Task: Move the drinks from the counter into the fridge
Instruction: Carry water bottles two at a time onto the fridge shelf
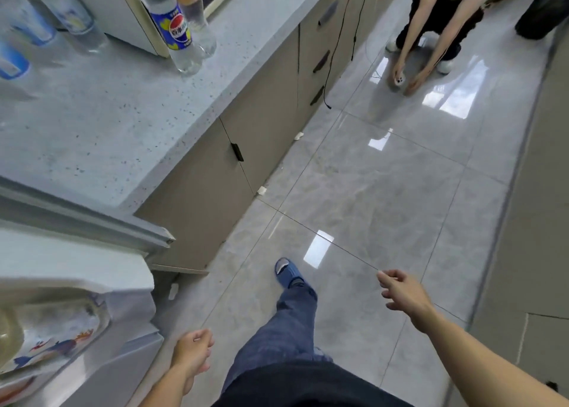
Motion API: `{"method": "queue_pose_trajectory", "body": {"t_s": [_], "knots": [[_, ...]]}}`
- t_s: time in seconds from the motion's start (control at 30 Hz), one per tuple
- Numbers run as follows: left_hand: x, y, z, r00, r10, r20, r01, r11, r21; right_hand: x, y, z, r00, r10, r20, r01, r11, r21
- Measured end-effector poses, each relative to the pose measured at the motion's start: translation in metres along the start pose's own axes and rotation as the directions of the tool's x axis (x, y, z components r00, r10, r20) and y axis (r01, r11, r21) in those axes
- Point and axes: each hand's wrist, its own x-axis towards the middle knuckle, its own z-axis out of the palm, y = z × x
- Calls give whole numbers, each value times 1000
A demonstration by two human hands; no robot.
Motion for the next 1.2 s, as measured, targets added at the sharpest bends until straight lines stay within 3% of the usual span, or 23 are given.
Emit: {"method": "queue_pose_trajectory", "body": {"t_s": [0.17, 0.37, 0.63, 0.87, 1.03, 1.2], "knots": [[17, 66, 20, 997, -76, 1, 76, 993, -86, 38, -64, -1, 1000, 0, 29, 3, 993, -122], [29, 160, 27, 1000, 13, 24, -7, 980, -199, 83, -140, 2, 995, -32, 92, 55, 962, -267], [22, 214, 33, 999, -12, -32, -1, 922, -387, 138, -224, 16, 985, 5, 171, 67, 909, -412], [2, 255, 26, 977, -77, -198, -43, 841, -539, 168, -329, 63, 931, -92, 353, 268, 827, -494], [-20, 321, 9, 922, -20, -387, -242, 750, -615, 139, -425, 141, 729, -242, 641, 565, 741, -363], [-39, 388, -41, 801, 29, -598, -488, 611, -623, 64, -509, 215, 380, -411, 829, 770, 637, -37]]}}
